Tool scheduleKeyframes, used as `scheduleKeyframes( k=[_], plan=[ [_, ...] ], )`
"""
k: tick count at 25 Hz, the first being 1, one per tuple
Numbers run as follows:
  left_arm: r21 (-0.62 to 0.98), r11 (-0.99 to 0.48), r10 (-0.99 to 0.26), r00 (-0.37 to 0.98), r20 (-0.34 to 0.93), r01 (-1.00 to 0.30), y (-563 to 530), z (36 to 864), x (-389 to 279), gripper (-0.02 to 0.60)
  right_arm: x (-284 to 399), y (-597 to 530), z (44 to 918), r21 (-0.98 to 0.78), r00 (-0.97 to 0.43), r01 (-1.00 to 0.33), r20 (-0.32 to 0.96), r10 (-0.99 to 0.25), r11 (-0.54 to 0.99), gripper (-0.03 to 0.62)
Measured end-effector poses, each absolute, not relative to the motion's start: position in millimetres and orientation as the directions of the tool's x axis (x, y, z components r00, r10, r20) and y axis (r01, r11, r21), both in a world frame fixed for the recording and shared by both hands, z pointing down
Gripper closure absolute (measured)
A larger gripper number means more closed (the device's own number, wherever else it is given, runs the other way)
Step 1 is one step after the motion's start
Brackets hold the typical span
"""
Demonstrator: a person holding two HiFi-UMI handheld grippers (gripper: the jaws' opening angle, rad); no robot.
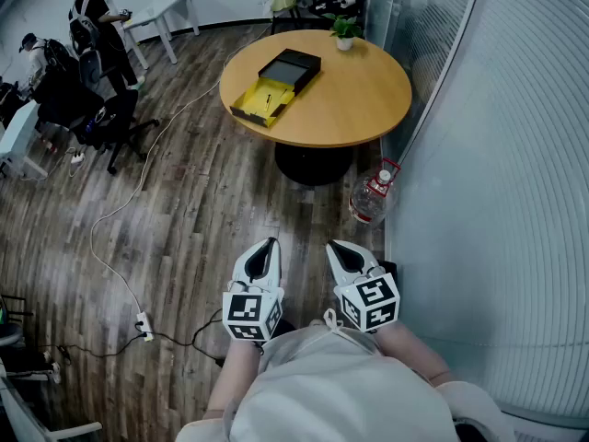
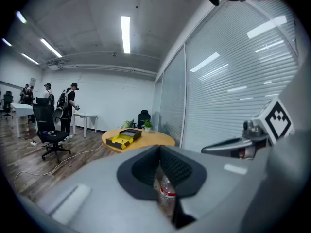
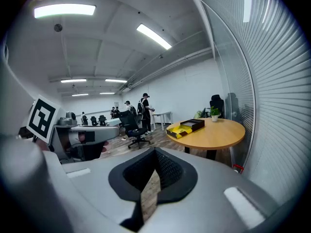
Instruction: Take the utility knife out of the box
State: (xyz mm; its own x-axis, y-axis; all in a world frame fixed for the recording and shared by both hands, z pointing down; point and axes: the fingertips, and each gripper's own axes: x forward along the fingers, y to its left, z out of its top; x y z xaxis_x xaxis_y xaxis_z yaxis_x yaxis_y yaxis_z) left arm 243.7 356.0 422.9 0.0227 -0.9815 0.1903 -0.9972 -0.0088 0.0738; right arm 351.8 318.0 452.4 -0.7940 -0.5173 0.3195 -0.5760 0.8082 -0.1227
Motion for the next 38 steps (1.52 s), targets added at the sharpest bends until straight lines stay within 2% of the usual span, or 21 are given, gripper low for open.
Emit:
scheduleKeyframes(
  k=[8,13,19,25,31,38],
  plan=[
    [0.073,-0.016,-0.981,0.030,0.194,-0.997,353,423,238,0.575,347,315,455,-0.130,-0.788,-0.585,0.325,-0.523,0.801,0.594],
    [0.070,-0.015,-0.976,0.030,0.217,-0.997,354,431,233,0.575,339,310,464,-0.200,-0.794,-0.586,0.333,-0.509,0.785,0.594],
    [0.070,-0.002,-0.964,0.021,0.264,-0.998,345,450,204,0.575,314,303,485,-0.234,-0.790,-0.590,0.362,-0.495,0.773,0.594],
    [0.073,-0.056,-0.957,0.074,0.280,-0.996,311,459,178,0.575,289,273,498,-0.247,-0.762,-0.628,0.389,-0.518,0.737,0.594],
    [0.086,-0.118,-0.949,0.138,0.285,-0.989,270,456,122,0.575,235,238,499,-0.246,-0.717,-0.678,0.429,-0.550,0.693,0.594],
    [0.092,-0.135,-0.953,0.155,0.261,-0.987,221,442,7,0.575,132,190,494,-0.255,-0.684,-0.716,0.445,-0.579,0.650,0.594]
  ],
)
